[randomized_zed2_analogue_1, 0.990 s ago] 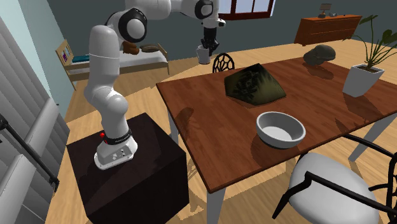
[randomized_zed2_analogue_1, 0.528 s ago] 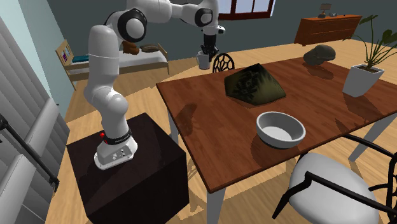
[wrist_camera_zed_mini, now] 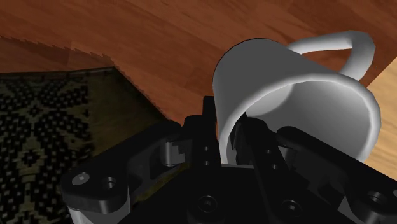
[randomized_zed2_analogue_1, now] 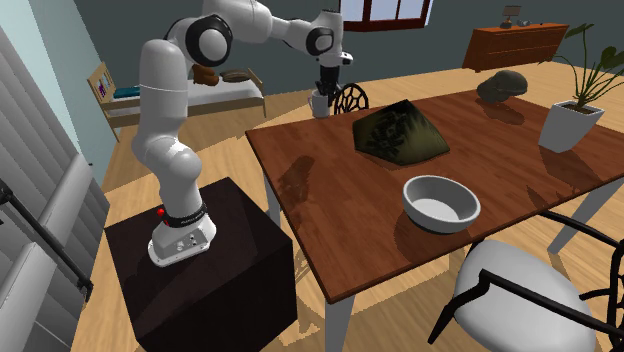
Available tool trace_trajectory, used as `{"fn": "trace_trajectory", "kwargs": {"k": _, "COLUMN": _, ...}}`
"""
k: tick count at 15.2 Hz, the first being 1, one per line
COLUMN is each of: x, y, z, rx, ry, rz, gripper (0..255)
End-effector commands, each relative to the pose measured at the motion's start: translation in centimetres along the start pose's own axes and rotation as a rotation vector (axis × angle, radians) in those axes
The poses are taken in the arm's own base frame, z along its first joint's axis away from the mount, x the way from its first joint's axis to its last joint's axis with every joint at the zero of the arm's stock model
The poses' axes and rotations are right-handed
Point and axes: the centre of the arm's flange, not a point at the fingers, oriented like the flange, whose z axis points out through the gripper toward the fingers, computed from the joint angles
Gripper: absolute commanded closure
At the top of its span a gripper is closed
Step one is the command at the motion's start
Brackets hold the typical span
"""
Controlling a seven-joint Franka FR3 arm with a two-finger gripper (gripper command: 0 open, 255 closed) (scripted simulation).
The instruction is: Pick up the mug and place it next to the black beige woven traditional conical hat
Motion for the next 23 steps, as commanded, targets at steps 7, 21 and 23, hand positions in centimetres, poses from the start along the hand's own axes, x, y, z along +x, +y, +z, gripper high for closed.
{"fn": "trace_trajectory", "kwargs": {"k": 7, "x": -0.4, "y": 0.2, "z": 4.2, "rx": 0.0, "ry": 0.001, "rz": 0.0, "gripper": 255}}
{"fn": "trace_trajectory", "kwargs": {"k": 21, "x": -1.0, "y": 0.7, "z": 11.7, "rx": 0.0, "ry": 0.001, "rz": 0.0, "gripper": 255}}
{"fn": "trace_trajectory", "kwargs": {"k": 23, "x": -1.0, "y": 0.7, "z": 11.7, "rx": 0.0, "ry": 0.001, "rz": 0.0, "gripper": 255}}
